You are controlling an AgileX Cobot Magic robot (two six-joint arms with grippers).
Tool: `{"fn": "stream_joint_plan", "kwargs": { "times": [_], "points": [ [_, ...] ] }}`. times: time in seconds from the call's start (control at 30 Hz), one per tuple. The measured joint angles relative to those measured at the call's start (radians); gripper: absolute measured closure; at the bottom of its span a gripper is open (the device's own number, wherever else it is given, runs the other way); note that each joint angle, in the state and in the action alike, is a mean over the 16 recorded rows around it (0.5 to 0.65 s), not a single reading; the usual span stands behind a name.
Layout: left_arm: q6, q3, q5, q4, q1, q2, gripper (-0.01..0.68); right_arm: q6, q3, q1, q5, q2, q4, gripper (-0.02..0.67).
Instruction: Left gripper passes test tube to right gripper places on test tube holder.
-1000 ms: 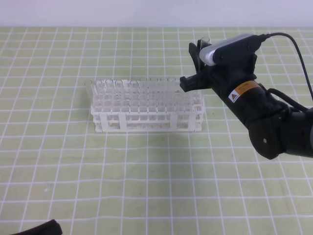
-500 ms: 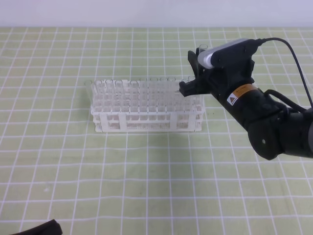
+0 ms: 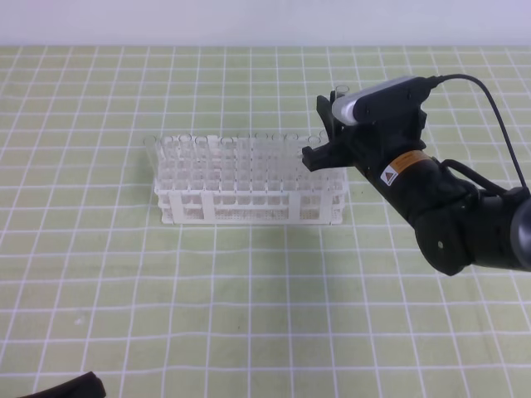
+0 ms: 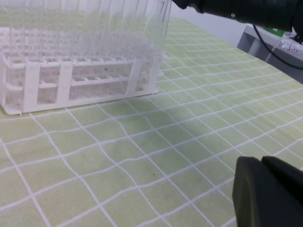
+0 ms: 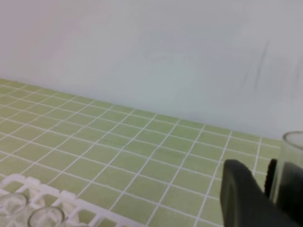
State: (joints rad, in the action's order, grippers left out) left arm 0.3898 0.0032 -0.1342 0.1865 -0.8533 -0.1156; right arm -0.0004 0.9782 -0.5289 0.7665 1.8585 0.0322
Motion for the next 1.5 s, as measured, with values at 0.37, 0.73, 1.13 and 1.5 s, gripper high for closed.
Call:
{"fn": "stream_joint_plan", "kwargs": {
  "times": [0.37, 0.73, 1.13, 1.5],
  "points": [
    [0.000, -0.001, -0.003, 0.000, 0.000, 0.000, 0.676, -0.003, 0.000, 0.000, 0.005, 0.003, -0.024, 0.565],
    [0.000, -0.001, -0.003, 0.000, 0.000, 0.000, 0.676, 0.000, 0.001, 0.000, -0.010, 0.003, -0.042, 0.553],
    [0.000, 0.004, 0.001, 0.000, 0.000, -0.002, 0.676, 0.000, 0.002, 0.000, -0.016, 0.003, -0.021, 0.463],
    [0.000, 0.004, 0.001, 0.000, 0.000, -0.002, 0.675, 0.000, -0.006, 0.000, -0.017, -0.004, 0.005, 0.414]
  ]
}}
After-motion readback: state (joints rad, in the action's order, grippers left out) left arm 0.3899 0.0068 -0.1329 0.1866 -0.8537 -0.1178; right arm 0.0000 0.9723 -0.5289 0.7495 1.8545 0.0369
